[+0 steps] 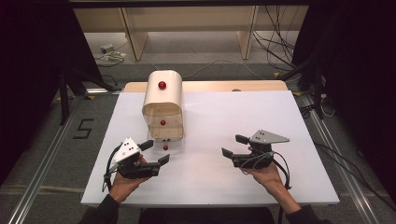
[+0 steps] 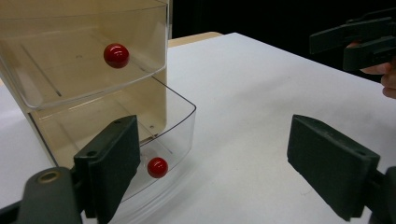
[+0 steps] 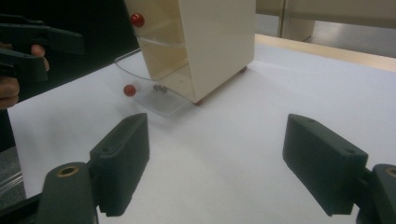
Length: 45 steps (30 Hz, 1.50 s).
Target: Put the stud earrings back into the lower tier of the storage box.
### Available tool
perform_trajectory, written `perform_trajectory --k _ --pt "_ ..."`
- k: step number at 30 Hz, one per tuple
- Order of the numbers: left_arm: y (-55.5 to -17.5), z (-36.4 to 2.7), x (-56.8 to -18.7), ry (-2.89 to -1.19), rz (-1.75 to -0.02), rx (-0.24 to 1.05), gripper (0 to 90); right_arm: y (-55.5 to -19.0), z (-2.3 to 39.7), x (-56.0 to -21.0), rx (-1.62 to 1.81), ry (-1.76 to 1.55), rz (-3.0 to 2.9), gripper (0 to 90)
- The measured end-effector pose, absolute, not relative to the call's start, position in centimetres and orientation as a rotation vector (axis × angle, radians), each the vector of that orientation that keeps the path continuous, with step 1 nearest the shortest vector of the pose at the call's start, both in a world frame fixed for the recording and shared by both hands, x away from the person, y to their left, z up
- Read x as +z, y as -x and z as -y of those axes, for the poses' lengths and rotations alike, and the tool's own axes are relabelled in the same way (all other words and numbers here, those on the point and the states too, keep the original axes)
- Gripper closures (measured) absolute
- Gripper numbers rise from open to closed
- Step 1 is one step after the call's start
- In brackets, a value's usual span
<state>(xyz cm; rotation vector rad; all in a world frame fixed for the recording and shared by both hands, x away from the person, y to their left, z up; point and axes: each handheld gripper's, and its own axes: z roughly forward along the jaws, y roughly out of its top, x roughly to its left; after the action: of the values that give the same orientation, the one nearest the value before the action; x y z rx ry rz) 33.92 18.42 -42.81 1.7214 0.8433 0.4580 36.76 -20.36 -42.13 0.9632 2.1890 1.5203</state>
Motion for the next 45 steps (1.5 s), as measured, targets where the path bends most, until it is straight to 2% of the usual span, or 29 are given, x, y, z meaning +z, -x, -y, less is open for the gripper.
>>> perform_trajectory --k 17,45 --pt "-34.1 -18.6 -42.9 -1.724 -0.854 0.439 17.2 -35.7 22.8 -42.7 1.524 -0.987 -2.153 19.0" --pt "-35.0 -18.9 -43.3 -1.754 -0.946 0.358 17.4 -34.8 23.2 -43.7 1.48 -1.003 -2.19 17.1"
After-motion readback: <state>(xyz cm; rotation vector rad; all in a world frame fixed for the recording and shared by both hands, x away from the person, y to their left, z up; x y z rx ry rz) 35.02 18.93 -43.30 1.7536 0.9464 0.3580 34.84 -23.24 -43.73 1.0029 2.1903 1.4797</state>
